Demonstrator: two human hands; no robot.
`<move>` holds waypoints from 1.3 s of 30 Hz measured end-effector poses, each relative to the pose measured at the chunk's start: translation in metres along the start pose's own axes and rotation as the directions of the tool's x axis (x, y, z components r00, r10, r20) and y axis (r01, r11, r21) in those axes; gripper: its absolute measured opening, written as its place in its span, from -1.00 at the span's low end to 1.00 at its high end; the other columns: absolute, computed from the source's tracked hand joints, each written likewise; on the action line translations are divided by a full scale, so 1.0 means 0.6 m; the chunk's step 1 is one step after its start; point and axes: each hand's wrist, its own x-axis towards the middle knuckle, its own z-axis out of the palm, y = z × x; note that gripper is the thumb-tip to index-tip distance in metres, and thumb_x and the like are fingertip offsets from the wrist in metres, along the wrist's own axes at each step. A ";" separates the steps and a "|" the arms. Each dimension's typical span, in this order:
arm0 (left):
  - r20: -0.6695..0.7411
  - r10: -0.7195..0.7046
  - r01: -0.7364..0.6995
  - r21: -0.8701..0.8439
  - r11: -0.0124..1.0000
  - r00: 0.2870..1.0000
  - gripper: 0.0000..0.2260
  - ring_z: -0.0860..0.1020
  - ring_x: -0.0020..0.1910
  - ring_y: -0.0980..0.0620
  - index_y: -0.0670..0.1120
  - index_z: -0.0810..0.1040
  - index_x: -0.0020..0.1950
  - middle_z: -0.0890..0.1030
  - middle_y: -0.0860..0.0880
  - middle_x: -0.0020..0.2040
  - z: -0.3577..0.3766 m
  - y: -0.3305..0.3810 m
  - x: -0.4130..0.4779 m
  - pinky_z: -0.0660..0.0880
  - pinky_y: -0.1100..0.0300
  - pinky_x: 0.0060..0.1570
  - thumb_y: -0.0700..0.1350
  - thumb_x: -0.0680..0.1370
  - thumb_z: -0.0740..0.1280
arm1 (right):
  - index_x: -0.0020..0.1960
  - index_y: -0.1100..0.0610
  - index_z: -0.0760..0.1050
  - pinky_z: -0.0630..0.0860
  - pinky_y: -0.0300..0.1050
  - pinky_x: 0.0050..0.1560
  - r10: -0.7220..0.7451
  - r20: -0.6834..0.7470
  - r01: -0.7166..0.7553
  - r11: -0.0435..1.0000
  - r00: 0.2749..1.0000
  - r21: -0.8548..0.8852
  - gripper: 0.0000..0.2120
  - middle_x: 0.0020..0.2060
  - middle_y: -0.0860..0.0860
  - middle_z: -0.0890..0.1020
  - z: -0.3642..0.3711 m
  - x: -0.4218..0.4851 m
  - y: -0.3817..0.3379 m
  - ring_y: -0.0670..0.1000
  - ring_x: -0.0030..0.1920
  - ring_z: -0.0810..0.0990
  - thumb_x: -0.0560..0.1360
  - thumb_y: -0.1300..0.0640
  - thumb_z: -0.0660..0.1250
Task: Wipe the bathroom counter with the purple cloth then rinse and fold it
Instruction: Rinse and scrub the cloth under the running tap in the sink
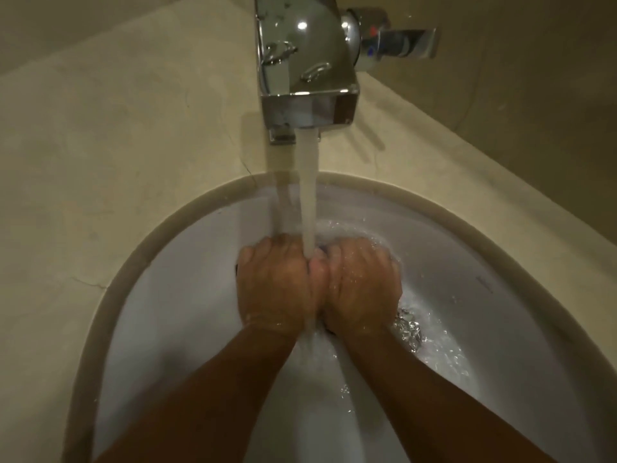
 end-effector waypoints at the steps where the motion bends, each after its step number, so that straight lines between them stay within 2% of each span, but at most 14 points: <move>1: 0.003 -0.018 0.018 -0.022 1.000 1.000 -0.53 0.53 -0.24 -0.07 -0.04 0.64 -0.15 0.60 -0.02 -0.28 -0.001 0.003 0.002 0.32 0.04 -0.07 0.17 0.56 0.01 | -0.03 -0.10 0.52 0.37 0.02 0.11 -0.005 0.012 0.005 1.000 1.000 -0.013 -0.80 -0.10 -0.15 0.58 0.001 0.001 0.000 0.02 0.01 0.50 0.58 -0.14 0.17; 9: -0.060 -0.017 0.017 -0.007 1.000 0.998 -0.45 0.56 -0.24 -0.07 -0.04 0.64 -0.20 0.61 -0.02 -0.32 0.010 0.011 0.008 0.37 0.03 -0.05 0.20 0.61 -0.04 | -0.21 0.03 0.51 0.46 0.02 -0.10 0.023 -0.132 -0.018 0.999 0.991 0.041 -0.66 -0.30 -0.02 0.59 -0.005 0.005 -0.011 0.13 -0.20 0.55 0.56 -0.08 0.07; 15: -0.053 0.022 -0.023 -0.020 1.000 0.998 -0.44 0.53 -0.30 -0.05 -0.01 0.59 -0.26 0.56 0.00 -0.38 0.006 0.009 0.005 0.37 0.04 -0.09 0.20 0.63 -0.07 | -0.10 0.02 0.56 0.39 0.05 -0.01 0.080 -0.035 -0.077 0.994 0.996 0.076 -0.70 -0.21 -0.04 0.62 -0.004 0.002 -0.011 0.10 -0.11 0.55 0.62 -0.07 0.13; 20: -0.070 -0.026 0.012 -0.182 0.983 0.997 -0.56 0.50 -0.42 -0.11 -0.05 0.57 -0.31 0.53 -0.04 -0.44 -0.042 0.010 0.010 0.37 0.14 -0.28 0.14 0.55 0.05 | -0.17 0.05 0.52 0.40 0.05 -0.01 0.055 0.046 -0.070 0.890 0.997 0.451 -0.61 -0.25 -0.02 0.59 -0.036 0.008 -0.030 0.08 -0.15 0.52 0.61 -0.04 -0.03; 22: -0.188 -0.050 -0.013 -0.317 0.948 0.981 -0.67 0.43 -0.43 -0.01 -0.02 0.52 -0.29 0.46 0.03 -0.41 -0.079 0.015 0.016 0.33 0.22 -0.33 0.09 0.54 0.11 | -0.24 0.03 0.50 0.43 0.02 -0.07 0.278 0.076 -0.243 0.638 0.958 0.731 -0.69 -0.28 -0.03 0.58 -0.051 0.021 -0.051 0.03 -0.19 0.51 0.55 -0.04 0.10; 23: -0.237 -0.039 -0.049 -0.353 0.934 0.971 -0.69 0.44 -0.37 0.00 -0.04 0.54 -0.23 0.49 0.04 -0.34 -0.096 0.019 0.020 0.37 0.19 -0.27 0.07 0.55 0.13 | -0.27 0.04 0.52 0.49 0.03 -0.05 0.418 0.206 -0.363 0.343 0.885 0.866 -0.73 -0.29 -0.03 0.59 -0.062 0.030 -0.066 0.02 -0.20 0.53 0.51 -0.06 0.19; 24: -0.271 -0.035 -0.071 -0.371 0.926 0.962 -0.70 0.47 -0.30 -0.02 -0.07 0.58 -0.16 0.54 0.01 -0.27 -0.110 0.022 0.023 0.41 0.12 -0.21 0.05 0.56 0.13 | -0.31 0.04 0.53 0.53 0.07 0.01 0.455 0.419 -0.447 -0.050 0.786 0.893 -0.74 -0.29 0.00 0.60 -0.069 0.035 -0.078 0.03 -0.20 0.54 0.48 -0.07 0.25; 25: -0.288 -0.039 -0.075 -0.374 0.924 0.957 -0.69 0.50 -0.23 -0.04 -0.09 0.60 -0.10 0.58 -0.03 -0.20 -0.120 0.023 0.025 0.42 0.06 -0.14 0.04 0.57 0.14 | -0.31 0.04 0.53 0.54 0.10 0.05 0.406 0.570 -0.480 -0.310 0.714 0.821 -0.74 -0.29 0.05 0.60 -0.073 0.034 -0.088 0.06 -0.20 0.56 0.47 -0.08 0.30; 26: -0.282 -0.033 -0.075 -0.364 0.929 0.959 -0.69 0.51 -0.17 -0.04 -0.09 0.61 -0.07 0.59 -0.04 -0.14 -0.126 0.022 0.024 0.41 0.02 -0.09 0.05 0.57 0.14 | -0.26 0.04 0.54 0.54 0.14 0.07 0.374 0.630 -0.499 -0.393 0.681 0.772 -0.76 -0.25 0.07 0.61 -0.074 0.027 -0.091 0.08 -0.18 0.57 0.46 -0.10 0.32; 27: -0.246 -0.002 -0.081 -0.327 0.941 0.969 -0.69 0.51 -0.13 -0.03 -0.07 0.61 -0.06 0.59 -0.03 -0.11 -0.124 0.017 0.020 0.41 0.01 -0.05 0.07 0.58 0.14 | -0.22 0.02 0.54 0.55 0.16 0.07 0.397 0.594 -0.536 -0.259 0.700 0.804 -0.77 -0.22 0.04 0.62 -0.071 0.018 -0.087 0.04 -0.15 0.58 0.44 -0.13 0.33; 29: -0.135 0.091 -0.116 -0.189 0.975 0.987 -0.75 0.50 -0.13 0.01 -0.03 0.56 -0.09 0.55 0.01 -0.13 -0.099 0.000 0.002 0.41 0.01 -0.02 0.07 0.58 0.18 | -0.17 -0.04 0.51 0.50 0.03 -0.08 0.386 0.287 -0.435 0.381 0.877 0.816 -0.84 -0.19 -0.15 0.61 -0.060 -0.014 -0.062 -0.10 -0.14 0.55 0.49 -0.10 0.28; 31: -0.059 0.165 -0.173 -0.170 0.970 0.984 -0.82 0.51 -0.19 0.01 -0.04 0.57 -0.08 0.55 0.02 -0.17 -0.065 -0.018 -0.020 0.46 0.04 -0.08 0.00 0.56 0.22 | 0.05 -0.11 0.51 0.45 -0.11 0.01 0.190 0.133 -0.229 0.695 0.973 0.681 -0.86 -0.02 -0.20 0.59 -0.036 -0.049 -0.031 -0.14 0.02 0.53 0.60 -0.05 0.19; 34: -0.057 0.212 -0.219 -0.278 0.935 0.976 -0.70 0.61 -0.15 0.00 -0.08 0.65 0.12 0.67 -0.04 -0.09 -0.030 -0.022 -0.036 0.57 0.02 -0.05 -0.03 0.59 0.17 | 0.29 0.01 0.52 0.42 -0.13 0.17 0.150 0.062 -0.155 0.767 0.987 0.623 -0.62 0.15 -0.13 0.59 -0.016 -0.070 -0.013 -0.12 0.15 0.47 0.62 -0.05 0.05; 39: -0.128 0.237 -0.263 -0.257 0.930 0.963 -0.49 0.61 -0.25 -0.01 -0.08 0.68 -0.03 0.68 -0.02 -0.18 -0.007 -0.031 -0.041 0.53 0.00 -0.13 0.18 0.65 0.03 | -0.05 0.03 0.55 0.43 0.06 -0.05 0.061 -0.033 -0.038 0.879 0.998 0.475 -0.60 -0.16 -0.06 0.60 0.001 -0.070 -0.018 0.04 -0.16 0.49 0.61 -0.08 -0.03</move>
